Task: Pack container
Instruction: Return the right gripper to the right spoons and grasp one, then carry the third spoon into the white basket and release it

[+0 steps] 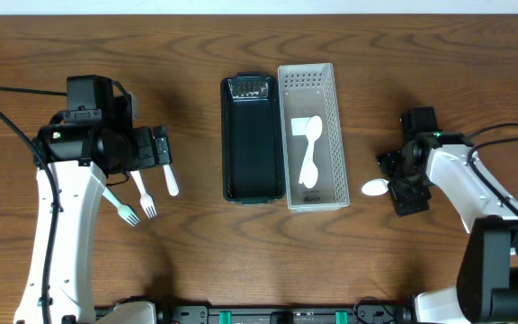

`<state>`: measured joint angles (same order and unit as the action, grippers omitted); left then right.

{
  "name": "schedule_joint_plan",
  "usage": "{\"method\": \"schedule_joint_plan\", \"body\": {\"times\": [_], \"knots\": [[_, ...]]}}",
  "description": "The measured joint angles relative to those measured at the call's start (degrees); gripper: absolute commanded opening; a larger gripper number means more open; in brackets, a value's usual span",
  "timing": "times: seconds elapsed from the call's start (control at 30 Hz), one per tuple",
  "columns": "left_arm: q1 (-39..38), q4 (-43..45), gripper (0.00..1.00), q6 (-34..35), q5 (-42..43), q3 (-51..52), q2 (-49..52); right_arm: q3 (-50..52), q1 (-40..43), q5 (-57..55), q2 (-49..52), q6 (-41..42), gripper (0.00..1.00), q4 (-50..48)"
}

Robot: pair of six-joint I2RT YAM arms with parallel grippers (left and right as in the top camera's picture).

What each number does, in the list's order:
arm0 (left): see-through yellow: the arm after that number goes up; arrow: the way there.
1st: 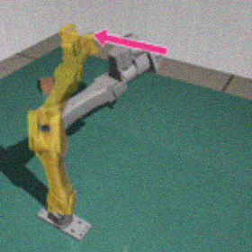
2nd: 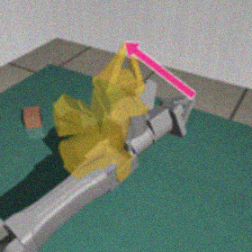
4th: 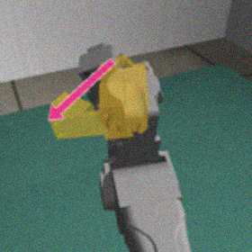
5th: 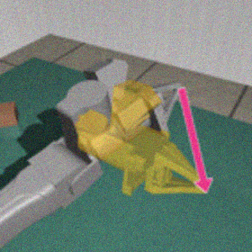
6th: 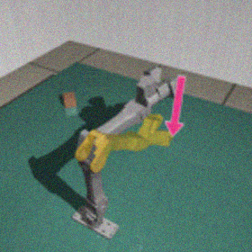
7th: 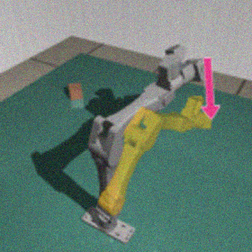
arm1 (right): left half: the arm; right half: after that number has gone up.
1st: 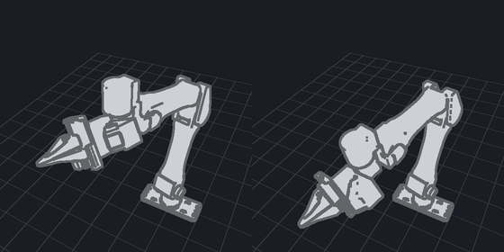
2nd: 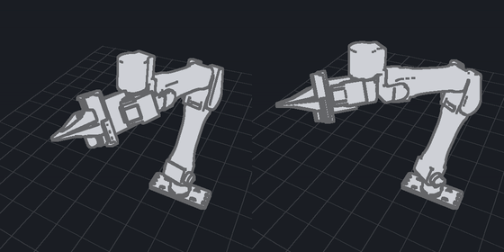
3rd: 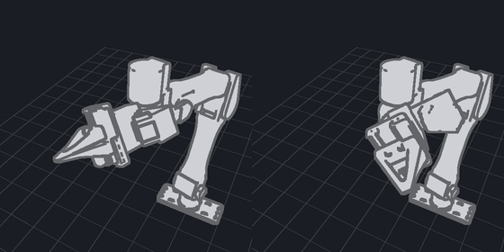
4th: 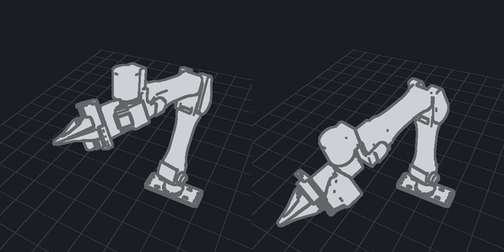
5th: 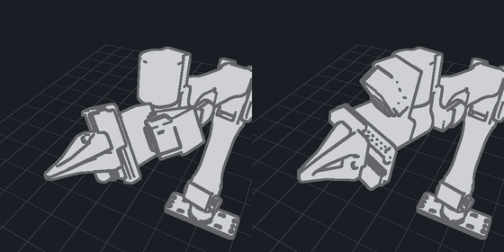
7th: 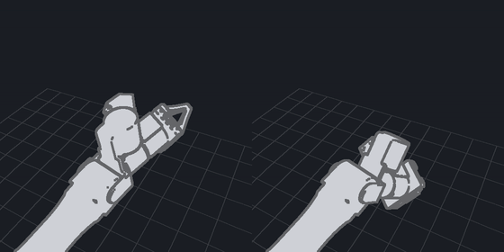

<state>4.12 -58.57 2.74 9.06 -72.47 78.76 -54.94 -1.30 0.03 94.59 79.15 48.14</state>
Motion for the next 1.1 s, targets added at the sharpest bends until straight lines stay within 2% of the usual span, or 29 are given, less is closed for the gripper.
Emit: {"method": "schedule_joint_plan", "body": {"times": [0.43, 0.83, 1.03, 1.1], "knots": [[0.00, -0.46, 0.98, 0.02, 0.02, 0.00, 0.00, 0.00, 1.95, 1.70, 1.77, 1.07, 0.89, -1.86], [0.00, -0.79, 0.98, 0.00, 0.02, 0.00, 0.00, -1.73, 2.36, 5.79, 7.82, 1.49, 0.88, -2.38], [0.00, -0.81, 0.98, 0.00, 0.02, 0.00, 0.00, -2.51, 2.36, 7.23, 8.70, 1.60, 0.80, -2.99], [0.00, -0.81, 0.98, 0.00, 0.02, 0.00, 0.00, -2.56, 2.36, 7.32, 8.76, 1.64, 0.73, -3.19]]}}
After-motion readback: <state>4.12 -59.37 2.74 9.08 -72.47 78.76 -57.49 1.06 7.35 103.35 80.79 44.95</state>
